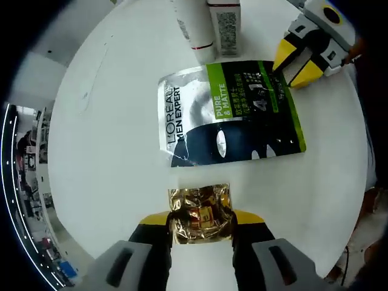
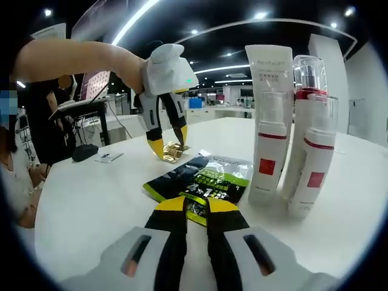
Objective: Arrange the skincare products in the storage area until every visible bottle or jar stands upright without overlapping.
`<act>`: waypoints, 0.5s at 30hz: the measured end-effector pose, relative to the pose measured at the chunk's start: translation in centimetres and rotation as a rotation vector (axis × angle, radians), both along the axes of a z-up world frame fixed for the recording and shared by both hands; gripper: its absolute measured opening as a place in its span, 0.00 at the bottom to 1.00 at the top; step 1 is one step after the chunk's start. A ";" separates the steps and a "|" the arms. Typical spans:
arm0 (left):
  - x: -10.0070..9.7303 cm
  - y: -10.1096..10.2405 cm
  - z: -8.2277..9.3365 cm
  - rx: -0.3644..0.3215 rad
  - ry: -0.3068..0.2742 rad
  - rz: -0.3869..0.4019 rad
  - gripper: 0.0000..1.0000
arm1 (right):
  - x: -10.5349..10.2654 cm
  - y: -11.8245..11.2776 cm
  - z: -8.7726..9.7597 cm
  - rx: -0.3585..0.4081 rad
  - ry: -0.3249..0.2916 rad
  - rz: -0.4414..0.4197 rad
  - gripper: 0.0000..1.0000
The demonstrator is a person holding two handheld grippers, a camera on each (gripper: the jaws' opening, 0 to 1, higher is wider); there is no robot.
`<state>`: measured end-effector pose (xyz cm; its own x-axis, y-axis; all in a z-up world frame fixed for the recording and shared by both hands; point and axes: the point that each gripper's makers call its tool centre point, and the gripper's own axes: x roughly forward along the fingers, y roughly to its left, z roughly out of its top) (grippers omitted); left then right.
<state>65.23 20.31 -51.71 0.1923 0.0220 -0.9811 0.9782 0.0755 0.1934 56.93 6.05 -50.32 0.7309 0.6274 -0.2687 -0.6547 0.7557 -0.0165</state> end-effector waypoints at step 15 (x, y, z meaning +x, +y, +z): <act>0.0 -0.9 -0.4 0.014 0.086 -0.027 0.40 | -0.1 0.1 0.0 -0.010 -0.005 0.007 0.10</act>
<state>65.26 19.40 -52.09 0.1077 0.0319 -0.9937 0.9929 0.0465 0.1091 56.85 6.18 -50.36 0.7278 0.6299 -0.2710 -0.6600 0.7507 -0.0276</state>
